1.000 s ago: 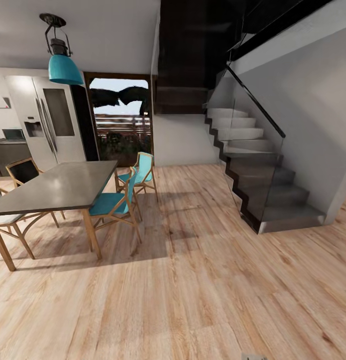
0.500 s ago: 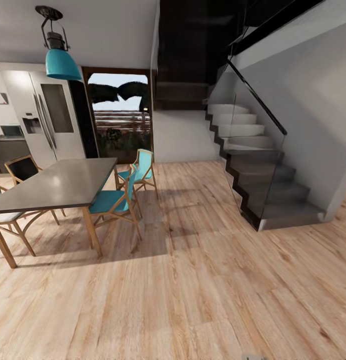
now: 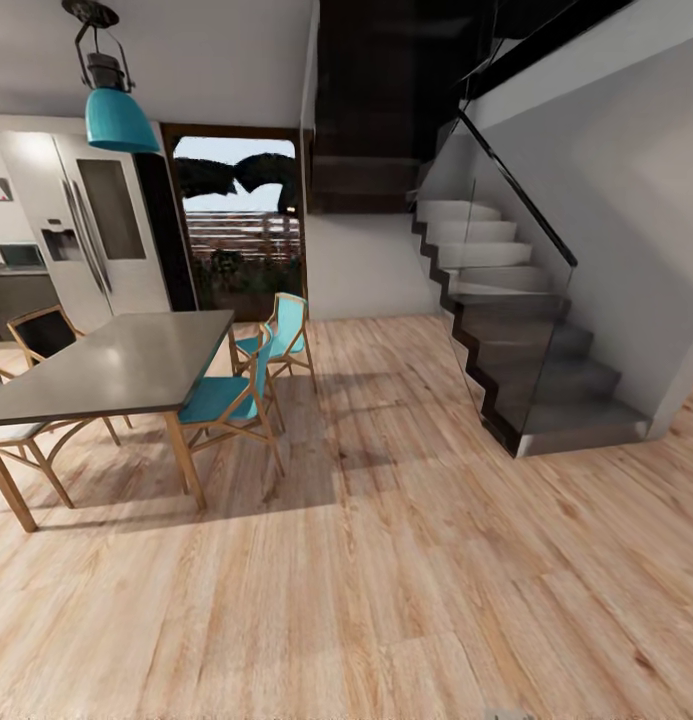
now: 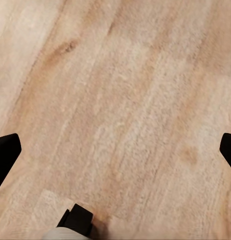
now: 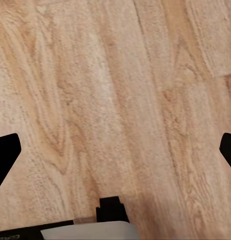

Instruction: Place each of the two pumpkins and all three candles from the living room inside a cabinet in the living room (use any cabinet), then make sure every cabinet is closed, and position the cauldron so it is next to a table in the living room.

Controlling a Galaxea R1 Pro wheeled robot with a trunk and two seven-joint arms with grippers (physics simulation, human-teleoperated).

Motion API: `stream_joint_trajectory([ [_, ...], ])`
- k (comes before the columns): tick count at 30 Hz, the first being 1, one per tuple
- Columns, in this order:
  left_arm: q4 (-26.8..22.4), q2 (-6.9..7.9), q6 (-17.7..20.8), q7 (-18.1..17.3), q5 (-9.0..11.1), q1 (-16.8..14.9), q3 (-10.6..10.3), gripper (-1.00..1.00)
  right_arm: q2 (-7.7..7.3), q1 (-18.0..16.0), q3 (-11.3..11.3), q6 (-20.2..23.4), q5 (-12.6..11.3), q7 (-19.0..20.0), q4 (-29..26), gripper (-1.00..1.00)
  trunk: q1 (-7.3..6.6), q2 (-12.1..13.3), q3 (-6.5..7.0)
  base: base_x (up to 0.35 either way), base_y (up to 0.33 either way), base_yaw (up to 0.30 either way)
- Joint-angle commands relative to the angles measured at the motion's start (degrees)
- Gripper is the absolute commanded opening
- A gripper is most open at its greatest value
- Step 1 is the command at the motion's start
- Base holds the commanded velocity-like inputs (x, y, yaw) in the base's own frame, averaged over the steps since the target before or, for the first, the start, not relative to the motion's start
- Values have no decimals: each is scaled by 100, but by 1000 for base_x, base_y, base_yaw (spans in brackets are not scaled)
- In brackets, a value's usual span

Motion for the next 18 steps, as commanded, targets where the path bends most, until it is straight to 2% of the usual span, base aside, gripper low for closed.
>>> stream_joint_trajectory([
  [1,1,1,-20,7,60,-2,-17,100,2,0,-6,33,-5,-18,-15,100,-23,38,3,0,0,0],
  [7,12,-13,-12,7,60,-2,-23,100,2,-3,-6,10,3,-21,-28,100,-155,279,54,0,0,0],
  [12,26,-7,-11,7,60,-3,-25,100,2,-3,6,-214,28,-31,-28,100,-265,479,98,0,0,0],
  [18,43,-15,-11,7,60,-3,-30,100,2,0,11,-245,41,-34,-42,100,-396,720,192,0,0,0],
])
